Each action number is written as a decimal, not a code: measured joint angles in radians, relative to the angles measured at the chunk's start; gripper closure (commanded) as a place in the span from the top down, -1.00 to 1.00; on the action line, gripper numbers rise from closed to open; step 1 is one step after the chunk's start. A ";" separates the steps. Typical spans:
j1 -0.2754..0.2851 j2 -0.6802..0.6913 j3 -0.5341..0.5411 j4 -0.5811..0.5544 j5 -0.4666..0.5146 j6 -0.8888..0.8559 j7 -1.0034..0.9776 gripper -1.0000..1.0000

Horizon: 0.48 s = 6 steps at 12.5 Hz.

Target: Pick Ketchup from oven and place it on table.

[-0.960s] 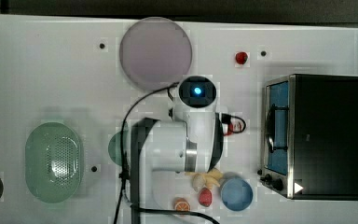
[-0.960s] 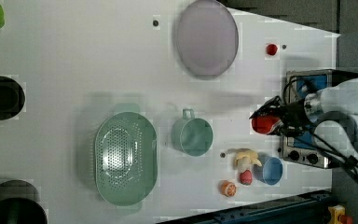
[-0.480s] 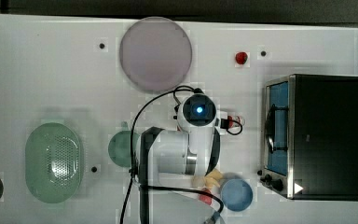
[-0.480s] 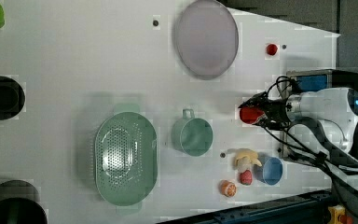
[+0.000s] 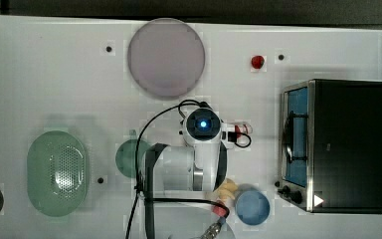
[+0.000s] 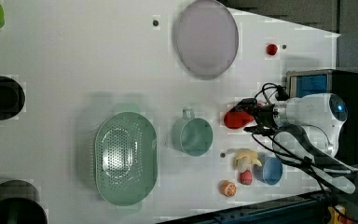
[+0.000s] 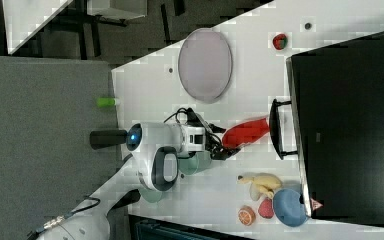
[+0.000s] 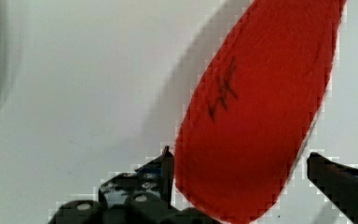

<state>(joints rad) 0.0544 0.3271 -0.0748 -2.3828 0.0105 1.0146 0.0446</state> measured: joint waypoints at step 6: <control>0.016 -0.243 -0.005 0.119 0.015 -0.327 0.003 1.00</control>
<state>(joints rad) 0.0708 0.0838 -0.0797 -2.2637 0.0253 0.6880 0.0473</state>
